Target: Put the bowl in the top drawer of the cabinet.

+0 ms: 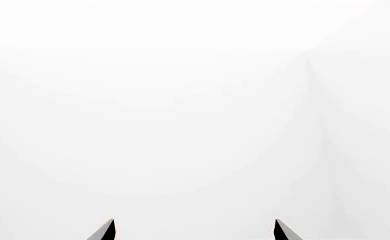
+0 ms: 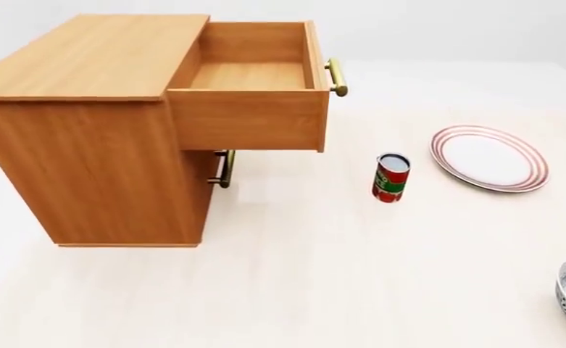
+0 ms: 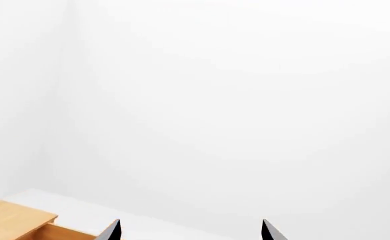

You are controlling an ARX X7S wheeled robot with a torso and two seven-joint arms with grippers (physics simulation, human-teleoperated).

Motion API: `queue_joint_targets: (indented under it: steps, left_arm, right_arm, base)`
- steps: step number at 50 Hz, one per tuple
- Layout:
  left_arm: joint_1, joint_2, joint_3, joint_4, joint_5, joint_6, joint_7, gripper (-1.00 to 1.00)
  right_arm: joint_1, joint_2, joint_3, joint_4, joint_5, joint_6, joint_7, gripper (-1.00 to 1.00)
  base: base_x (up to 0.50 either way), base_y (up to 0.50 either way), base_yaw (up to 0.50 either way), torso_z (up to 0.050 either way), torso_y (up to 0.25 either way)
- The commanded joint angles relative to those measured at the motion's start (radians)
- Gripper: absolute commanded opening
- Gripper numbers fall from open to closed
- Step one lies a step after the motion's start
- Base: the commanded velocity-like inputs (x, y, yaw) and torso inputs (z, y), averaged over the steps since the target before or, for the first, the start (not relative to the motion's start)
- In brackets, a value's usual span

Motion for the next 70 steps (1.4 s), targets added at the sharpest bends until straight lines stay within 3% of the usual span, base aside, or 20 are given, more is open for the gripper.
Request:
queue_joint_targets:
  steps: [1,11,24,34,38,42,56,59,70]
  left_arm:
    - [0.009,-0.006,0.002,0.002,-0.002,0.016,-0.003,1.00]
    - [0.010,-0.008,0.006,0.001,-0.007,0.022,-0.006,1.00]
    - [-0.049,0.004,-0.040,0.014,-0.072,-0.073,-0.059,1.00]
    - [-0.044,-0.003,-0.030,0.000,-0.076,-0.050,-0.054,1.00]
    - [-0.036,-0.006,-0.014,-0.014,-0.066,-0.021,-0.040,1.00]
    - [-0.032,-0.009,0.003,-0.029,-0.053,0.011,-0.023,1.00]
    - [-0.047,-0.002,0.036,-0.057,-0.043,0.054,0.001,1.00]
    - [-0.046,-0.002,0.039,-0.060,-0.043,0.060,0.004,1.00]
    - [-0.062,-0.001,0.034,-0.057,-0.064,0.037,-0.010,1.00]
  right_arm:
    - [0.004,0.005,0.009,-0.010,0.016,0.012,0.004,1.00]
    - [0.000,0.007,0.009,-0.011,0.022,0.014,0.007,1.00]
    - [0.007,0.013,0.010,-0.015,0.030,0.029,0.016,1.00]
    - [0.150,0.093,-0.083,0.075,0.038,0.190,-0.029,1.00]
    - [0.242,0.147,-0.246,0.201,-0.027,0.153,-0.159,1.00]
    - [0.324,0.167,-0.421,0.377,-0.145,0.015,-0.310,1.00]
    - [0.511,0.041,-0.822,0.987,-0.410,-0.265,-0.758,1.00]
    - [0.518,0.048,-0.891,1.006,-0.443,-0.269,-0.829,1.00]
    - [0.486,0.262,-1.109,0.587,-0.436,-0.104,-1.082,1.00]
  base:
    - [0.34,-0.03,0.00,0.000,0.000]
    - [0.33,-0.03,0.00,0.000,0.002]
    - [0.28,-0.02,0.00,0.000,0.001]
    - [0.00,0.00,0.00,0.000,0.000]
    - [0.00,0.00,0.00,0.000,0.000]
    - [0.00,0.00,0.00,0.000,0.000]
    - [0.00,0.00,0.00,0.000,0.000]
    - [0.00,0.00,0.00,0.000,0.000]
    - [0.00,0.00,0.00,0.000,0.000]
